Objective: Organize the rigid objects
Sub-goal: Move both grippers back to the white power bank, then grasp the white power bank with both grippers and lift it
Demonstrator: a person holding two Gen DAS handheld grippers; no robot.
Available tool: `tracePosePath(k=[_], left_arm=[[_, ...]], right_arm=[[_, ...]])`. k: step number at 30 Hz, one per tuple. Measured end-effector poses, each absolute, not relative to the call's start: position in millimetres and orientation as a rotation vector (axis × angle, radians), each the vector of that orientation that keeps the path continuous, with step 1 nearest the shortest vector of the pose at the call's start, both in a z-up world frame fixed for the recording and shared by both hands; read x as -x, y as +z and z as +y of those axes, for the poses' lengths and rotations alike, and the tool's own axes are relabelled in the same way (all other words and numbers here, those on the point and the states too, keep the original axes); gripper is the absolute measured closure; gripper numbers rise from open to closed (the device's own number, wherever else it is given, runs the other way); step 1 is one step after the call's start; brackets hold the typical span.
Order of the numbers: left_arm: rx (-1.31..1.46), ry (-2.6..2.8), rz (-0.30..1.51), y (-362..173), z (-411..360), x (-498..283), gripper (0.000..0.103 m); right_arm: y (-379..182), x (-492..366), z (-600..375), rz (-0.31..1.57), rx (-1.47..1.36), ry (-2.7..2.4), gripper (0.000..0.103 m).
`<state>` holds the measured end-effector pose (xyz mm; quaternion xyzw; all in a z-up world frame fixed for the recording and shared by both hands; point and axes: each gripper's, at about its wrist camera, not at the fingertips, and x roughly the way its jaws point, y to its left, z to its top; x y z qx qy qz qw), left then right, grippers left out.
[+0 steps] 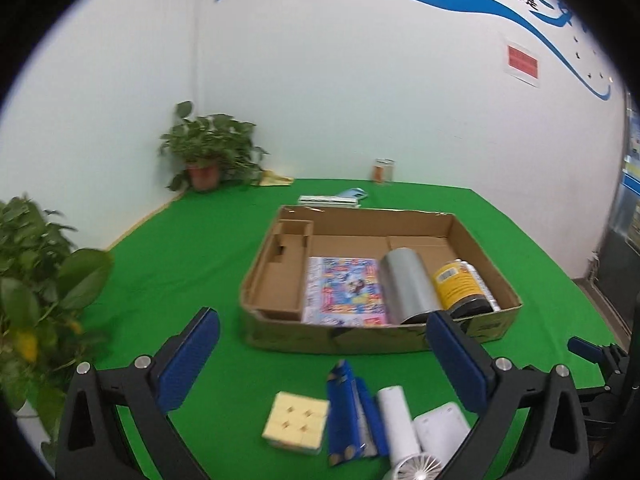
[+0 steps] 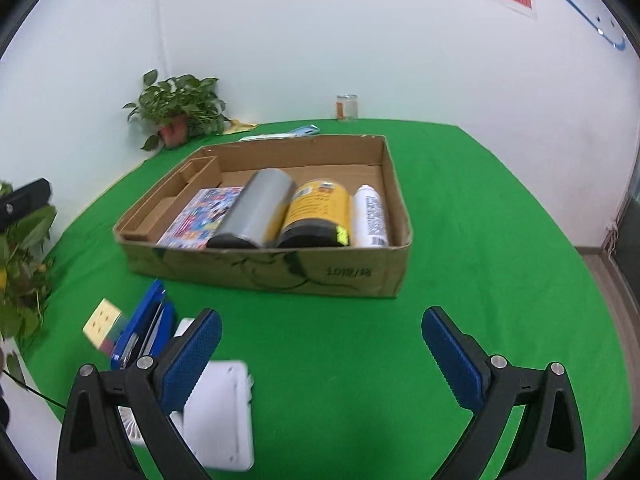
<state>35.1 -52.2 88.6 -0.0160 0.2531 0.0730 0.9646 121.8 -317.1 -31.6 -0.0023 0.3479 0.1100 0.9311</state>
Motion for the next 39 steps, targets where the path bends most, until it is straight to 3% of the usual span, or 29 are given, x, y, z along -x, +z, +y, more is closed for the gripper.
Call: tracePosePath(k=[13, 24, 27, 31, 39], left_arm=[[0.089, -0.007, 0.595, 50.2, -54.6, -12.5, 0.0], [0.249, -0.124, 0.81, 0.2, -26.8, 0.3, 0.001], [0.311, -0.18, 0.836, -19.9, -42.5, 1.2, 0.001], [0.329, -0.26, 0.845, -29.1, -64.3, -0.1, 0.002], [0.316, -0.307, 0.848, -26.6, -80.9, -2.9, 0.002]], right_arm=[[-42.6, -56.5, -299.5, 0.693, 0.046, 0.294, 0.002], [-108.9, -29.6, -268.5, 0.779, 0.147, 0.531, 0.005], [-116.8, -38.4, -266.0, 0.791, 0.132, 0.513, 0.009], [-125.1, -52.0, -264.2, 0.842, 0.126, 0.512, 0.028], [-131.6, -57.6, -261.1, 0.879, 0.089, 0.528, 0.036]])
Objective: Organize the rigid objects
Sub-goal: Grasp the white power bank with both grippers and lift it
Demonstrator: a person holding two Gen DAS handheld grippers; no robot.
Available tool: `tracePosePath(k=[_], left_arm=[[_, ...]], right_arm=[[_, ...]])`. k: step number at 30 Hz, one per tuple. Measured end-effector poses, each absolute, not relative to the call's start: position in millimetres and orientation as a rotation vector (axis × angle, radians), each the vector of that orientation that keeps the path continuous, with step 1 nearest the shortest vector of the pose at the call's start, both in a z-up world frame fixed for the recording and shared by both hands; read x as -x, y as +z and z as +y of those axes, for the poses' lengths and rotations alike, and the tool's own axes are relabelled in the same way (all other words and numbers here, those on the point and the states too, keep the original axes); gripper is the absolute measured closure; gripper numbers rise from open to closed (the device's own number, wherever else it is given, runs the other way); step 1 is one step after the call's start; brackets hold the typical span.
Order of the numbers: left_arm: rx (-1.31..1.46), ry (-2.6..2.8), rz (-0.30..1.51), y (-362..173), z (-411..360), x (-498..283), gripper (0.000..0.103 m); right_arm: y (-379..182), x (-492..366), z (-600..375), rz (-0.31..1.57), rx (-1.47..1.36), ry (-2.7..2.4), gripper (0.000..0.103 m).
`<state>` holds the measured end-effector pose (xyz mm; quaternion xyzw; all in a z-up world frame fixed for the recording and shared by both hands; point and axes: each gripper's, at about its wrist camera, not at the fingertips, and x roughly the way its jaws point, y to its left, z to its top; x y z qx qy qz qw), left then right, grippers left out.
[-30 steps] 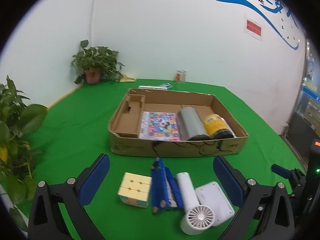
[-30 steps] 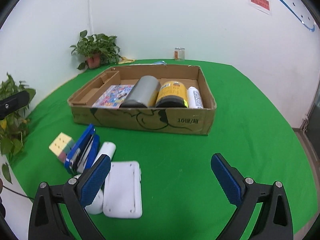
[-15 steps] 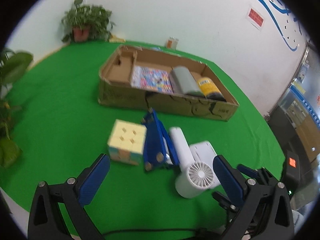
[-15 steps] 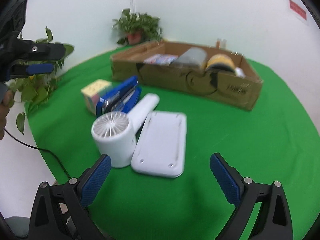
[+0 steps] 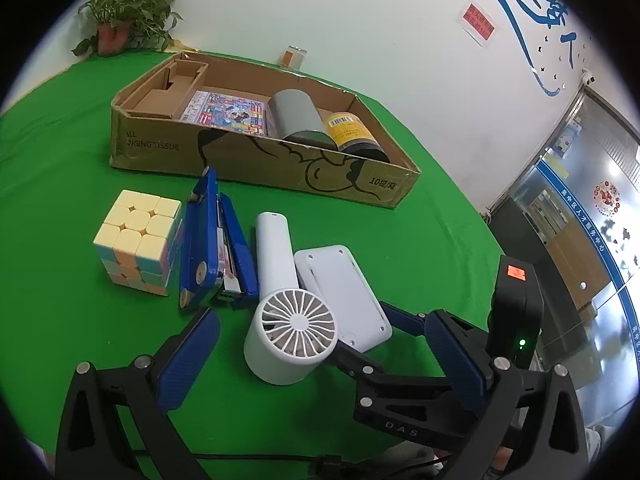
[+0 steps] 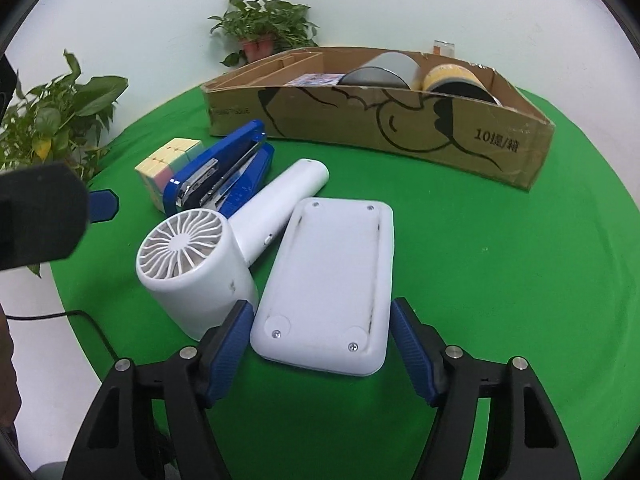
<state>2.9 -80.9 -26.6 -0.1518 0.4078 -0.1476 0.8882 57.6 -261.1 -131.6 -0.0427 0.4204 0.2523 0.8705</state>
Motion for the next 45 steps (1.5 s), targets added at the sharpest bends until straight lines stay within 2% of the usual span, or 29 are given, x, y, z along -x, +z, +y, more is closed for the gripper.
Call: tracePosePath(k=[10, 16, 20, 24, 35, 39, 45], left_arm=[[0.404, -0.472, 0.876, -15.3, -109.8, -7.3, 0.002], [0.511, -0.701, 1.026, -31.4, -165.4, -40.8, 0.002], [0.479, -0.75, 1.122, -48.9, -202.9, -59.3, 0.002], [0.484, -0.699, 1.259, -77.6, -215.1, -71.8, 0.018], [0.439, -0.552, 1.322, -96.5, -205.2, -67.2, 0.02], [0.415, -0.575, 1.313, -98.7, -210.2, -64.1, 0.043], [0.386, -0.535, 1.259, -98.1, -203.6, -62.1, 0.062]], right_arm=[[-130.3, -49.0, -329.5, 0.912, -0.016, 0.377, 0.038], [-132.8, -14.9, -357.0, 0.892, -0.054, 0.432, 0.038], [-133.6, 6.7, -357.7, 0.88, -0.069, 0.436, 0.037], [-135.8, 16.8, -361.9, 0.863, -0.097, 0.427, 0.037], [-138.8, 19.1, -356.1, 0.836, -0.053, 0.38, 0.039], [-138.5, 18.1, -356.0, 0.843, -0.074, 0.383, 0.039], [-137.4, 12.8, -352.8, 0.867, -0.097, 0.362, 0.04]])
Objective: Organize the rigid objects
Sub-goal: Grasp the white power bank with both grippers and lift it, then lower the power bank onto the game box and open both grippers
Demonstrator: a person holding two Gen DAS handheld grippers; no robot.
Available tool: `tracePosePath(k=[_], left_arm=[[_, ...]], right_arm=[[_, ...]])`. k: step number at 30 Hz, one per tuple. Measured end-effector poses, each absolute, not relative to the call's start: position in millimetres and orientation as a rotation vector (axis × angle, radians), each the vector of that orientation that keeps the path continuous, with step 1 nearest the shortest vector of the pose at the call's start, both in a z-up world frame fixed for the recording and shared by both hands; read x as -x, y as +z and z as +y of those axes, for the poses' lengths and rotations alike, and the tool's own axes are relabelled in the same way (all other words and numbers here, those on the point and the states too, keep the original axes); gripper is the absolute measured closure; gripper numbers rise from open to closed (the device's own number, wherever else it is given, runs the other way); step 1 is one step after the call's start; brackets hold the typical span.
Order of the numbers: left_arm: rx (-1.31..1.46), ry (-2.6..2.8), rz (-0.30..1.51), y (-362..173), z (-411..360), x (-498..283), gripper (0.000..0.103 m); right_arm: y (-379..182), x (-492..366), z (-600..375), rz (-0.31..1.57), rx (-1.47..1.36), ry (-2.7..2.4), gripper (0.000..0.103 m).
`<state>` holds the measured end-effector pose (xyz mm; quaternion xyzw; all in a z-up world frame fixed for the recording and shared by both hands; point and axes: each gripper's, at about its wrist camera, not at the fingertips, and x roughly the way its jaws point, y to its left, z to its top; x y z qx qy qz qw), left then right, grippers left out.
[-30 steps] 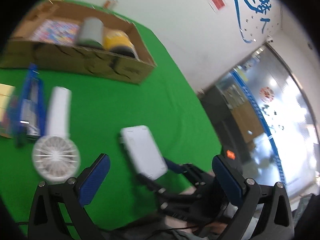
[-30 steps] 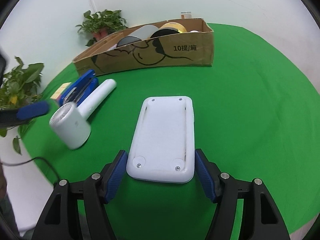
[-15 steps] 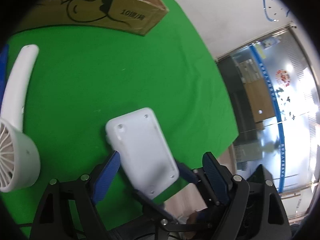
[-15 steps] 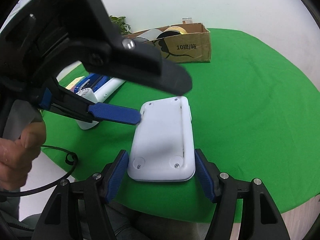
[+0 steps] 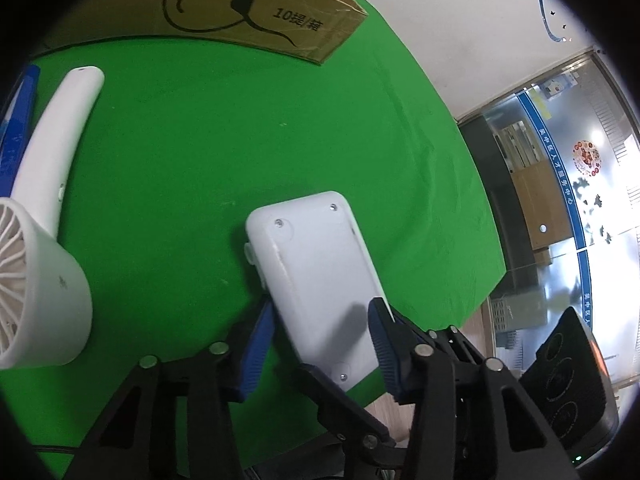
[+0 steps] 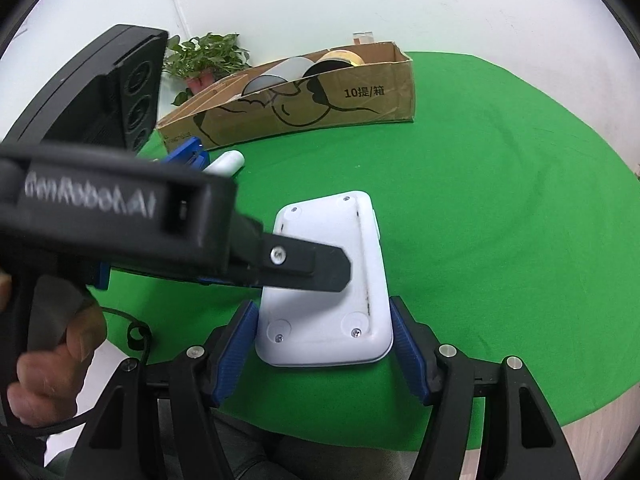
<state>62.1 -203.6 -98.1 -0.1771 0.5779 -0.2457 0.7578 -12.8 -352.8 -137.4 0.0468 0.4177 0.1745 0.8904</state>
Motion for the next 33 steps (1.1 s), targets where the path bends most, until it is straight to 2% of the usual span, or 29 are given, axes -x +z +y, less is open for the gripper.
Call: tracePosePath(k=[8, 16, 23, 27, 33], left_arm=[[0.398, -0.491, 1.173, -85.6, -183.8, -58.9, 0.063], [0.348, -0.421, 0.909, -3.9, -133.0, -70.7, 0.063], [0.31, -0.333, 0.773, 56.6, -68.5, -100.7, 0.063], [0.258, -0.298, 0.763, 76.7, -40.4, -133.0, 0.063], [0.271, -0.319, 0.907, 73.9, -0.9, -219.0, 0.063]], right_arm=[[-123.8, 5.7, -335.7, 0.849, -0.059, 0.364, 0.04], [-59.8, -31.2, -297.9, 0.672, -0.034, 0.422, 0.04], [3.4, -80.3, -232.1, 0.546, 0.019, 0.509, 0.04], [25.6, -118.3, -197.4, 0.555, 0.011, 0.54, 0.04], [39.8, -200.2, -147.9, 0.698, -0.027, 0.548, 0.04]])
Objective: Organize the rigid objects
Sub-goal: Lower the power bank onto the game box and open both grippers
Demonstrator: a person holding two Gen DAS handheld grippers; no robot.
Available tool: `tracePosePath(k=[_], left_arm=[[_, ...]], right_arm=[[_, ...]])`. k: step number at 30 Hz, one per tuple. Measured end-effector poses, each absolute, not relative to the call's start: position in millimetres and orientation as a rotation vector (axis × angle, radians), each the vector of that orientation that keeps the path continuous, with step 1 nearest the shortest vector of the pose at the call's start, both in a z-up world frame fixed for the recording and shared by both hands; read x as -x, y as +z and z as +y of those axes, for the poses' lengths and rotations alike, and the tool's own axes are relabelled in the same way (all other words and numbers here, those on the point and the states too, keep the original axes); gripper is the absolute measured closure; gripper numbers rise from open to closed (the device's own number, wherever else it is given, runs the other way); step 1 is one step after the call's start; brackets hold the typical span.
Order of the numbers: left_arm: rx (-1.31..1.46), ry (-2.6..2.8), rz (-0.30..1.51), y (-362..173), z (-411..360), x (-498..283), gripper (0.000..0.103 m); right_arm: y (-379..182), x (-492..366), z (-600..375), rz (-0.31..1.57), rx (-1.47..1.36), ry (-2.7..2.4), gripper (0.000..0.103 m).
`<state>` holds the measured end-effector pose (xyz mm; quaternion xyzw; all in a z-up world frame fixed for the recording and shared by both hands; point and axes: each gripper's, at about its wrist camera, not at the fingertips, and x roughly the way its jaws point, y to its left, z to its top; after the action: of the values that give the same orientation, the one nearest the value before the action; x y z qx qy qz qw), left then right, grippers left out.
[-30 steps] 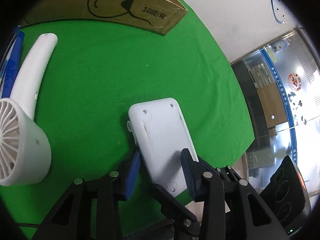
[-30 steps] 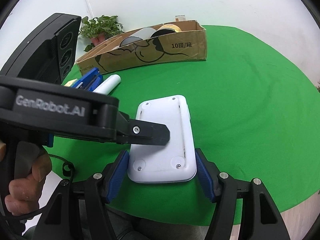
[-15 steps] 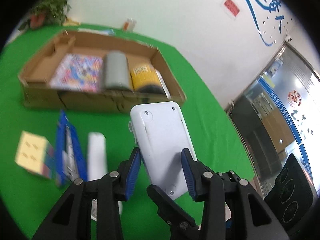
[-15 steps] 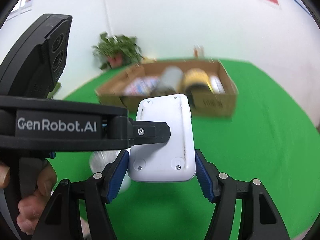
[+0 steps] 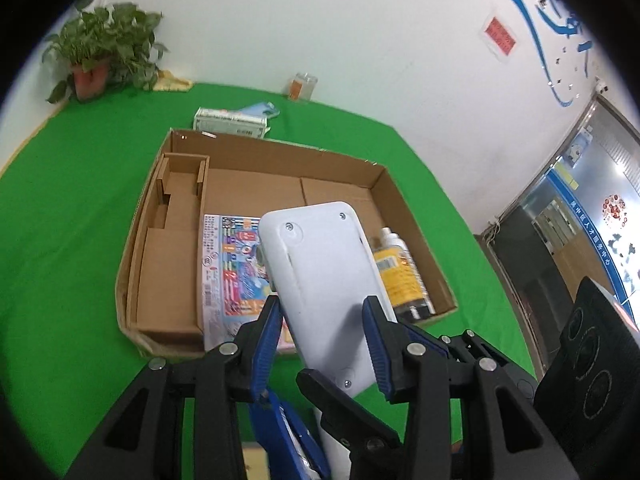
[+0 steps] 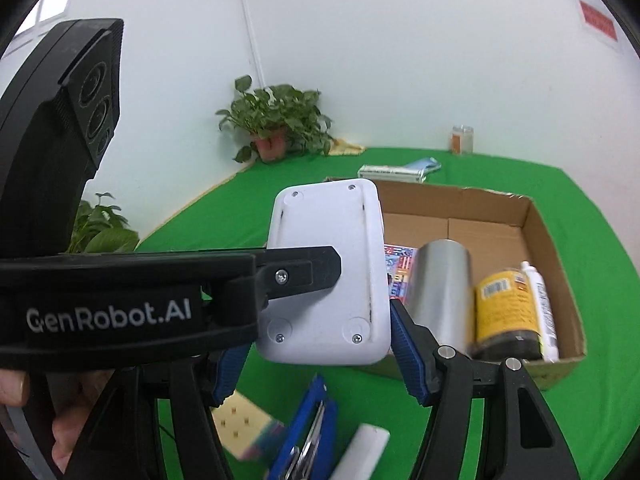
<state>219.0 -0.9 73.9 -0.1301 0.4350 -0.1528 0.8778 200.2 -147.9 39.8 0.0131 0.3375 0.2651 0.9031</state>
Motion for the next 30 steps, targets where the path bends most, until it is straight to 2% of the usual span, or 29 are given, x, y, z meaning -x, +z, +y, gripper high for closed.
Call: tracePosePath(k=[9, 18, 20, 26, 30], left_arm=[[0.283, -0.318, 1.085, 17.1, 26.3, -301.4, 0.064], [0.322, -0.305, 1.164, -28.0, 48.4, -338.0, 0.071], [0.359, -0.324, 1.155, -31.3, 57.4, -337.8, 0.075], [0.357, -0.324, 1.114, -22.1, 65.1, -325.7, 0.076], [0.383, -0.314, 1.022, -1.2, 79.7, -309.3, 0.076]], right_arm=[[-17.8, -321.1, -108.2, 0.955, -0.156, 0.525, 0.04], [-80.2, -358.6, -92.0, 1.098, -0.193, 0.509, 0.037], [-87.5, -359.8, -84.4, 1.126, -0.173, 0.56, 0.035], [-82.7, -356.0, -81.9, 1.078, -0.066, 0.602, 0.035], [-71.2, -350.8, -87.6, 1.06, -0.056, 0.625, 0.038]])
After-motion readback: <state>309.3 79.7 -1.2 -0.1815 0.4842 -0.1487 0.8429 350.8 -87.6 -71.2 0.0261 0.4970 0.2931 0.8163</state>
